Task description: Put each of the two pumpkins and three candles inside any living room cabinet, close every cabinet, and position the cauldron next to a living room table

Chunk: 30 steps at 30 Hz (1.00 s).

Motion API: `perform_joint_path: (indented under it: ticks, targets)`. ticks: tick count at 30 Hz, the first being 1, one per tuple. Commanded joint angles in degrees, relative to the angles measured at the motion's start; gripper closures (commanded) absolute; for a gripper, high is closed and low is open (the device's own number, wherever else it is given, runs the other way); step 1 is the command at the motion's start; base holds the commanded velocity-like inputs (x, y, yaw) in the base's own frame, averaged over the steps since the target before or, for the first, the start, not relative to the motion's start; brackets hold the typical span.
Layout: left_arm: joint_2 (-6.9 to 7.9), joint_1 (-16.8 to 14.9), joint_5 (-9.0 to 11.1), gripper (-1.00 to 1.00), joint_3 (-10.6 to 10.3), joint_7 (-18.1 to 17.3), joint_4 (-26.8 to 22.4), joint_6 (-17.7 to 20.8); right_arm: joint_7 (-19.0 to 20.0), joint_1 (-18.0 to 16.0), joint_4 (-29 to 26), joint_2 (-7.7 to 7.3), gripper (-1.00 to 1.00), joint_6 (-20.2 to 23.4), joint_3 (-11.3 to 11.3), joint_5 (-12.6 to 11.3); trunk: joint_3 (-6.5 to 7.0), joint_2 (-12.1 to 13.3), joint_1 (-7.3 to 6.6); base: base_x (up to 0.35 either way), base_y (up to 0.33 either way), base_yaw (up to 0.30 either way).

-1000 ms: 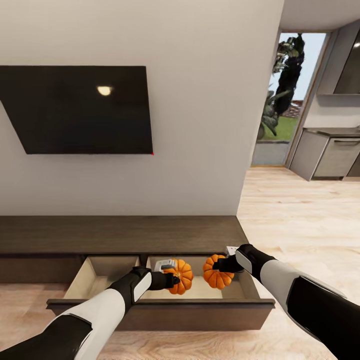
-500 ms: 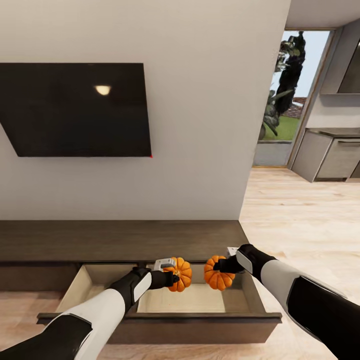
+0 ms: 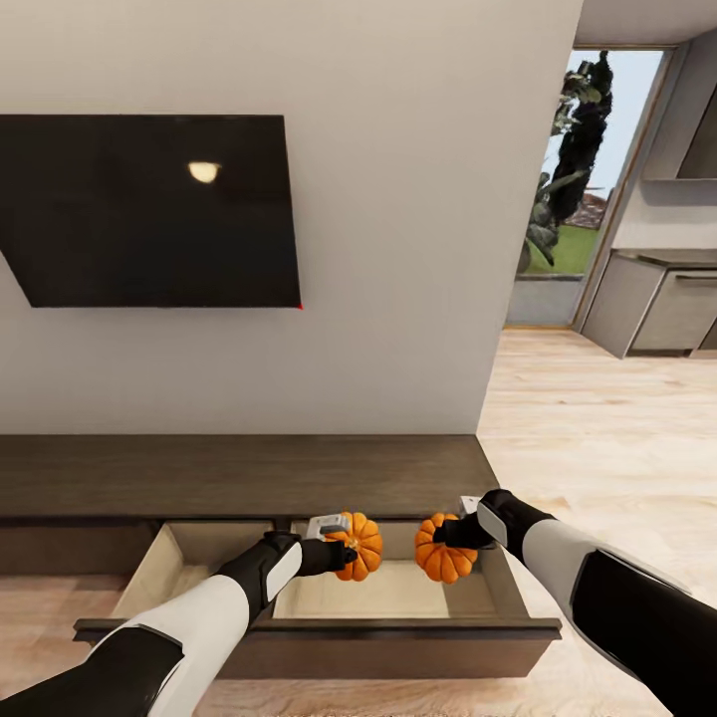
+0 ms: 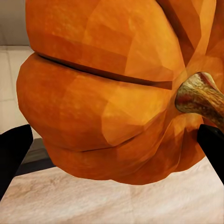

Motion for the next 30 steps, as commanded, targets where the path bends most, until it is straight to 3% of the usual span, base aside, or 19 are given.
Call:
perform_joint_path:
  ticks: [1, 5, 21, 30]
  targets:
    - [0.0, 0.0, 0.4, 1.0, -0.1, 0.0, 0.0, 0.3, 0.3, 0.0, 0.0, -0.02, 1.0, 0.2, 0.4, -0.1, -0.15, 0.0, 0.0, 0.0, 0.0, 0.0]
    - [0.0, 0.0, 0.4, 1.0, -0.1, 0.0, -0.1, 0.4, 0.3, 0.0, -0.1, 0.05, 1.0, 0.0, 0.4, -0.1, -0.52, 0.0, 0.0, 0.0, 0.0, 0.0]
    - [0.0, 0.0, 0.4, 1.0, -0.1, -0.1, 0.0, 0.7, 0.7, 0.0, -0.2, 0.07, 1.0, -0.6, 0.5, -0.1, -4.86, -6.5, 3.51, 0.0, 0.0, 0.0]
    - [0.0, 0.0, 0.4, 1.0, -0.1, -0.1, 0.1, 0.7, 0.6, 0.0, -0.2, 0.07, 1.0, -0.6, 0.4, -0.1, -5.7, -6.5, 3.51, 0.037, 0.0, 0.0]
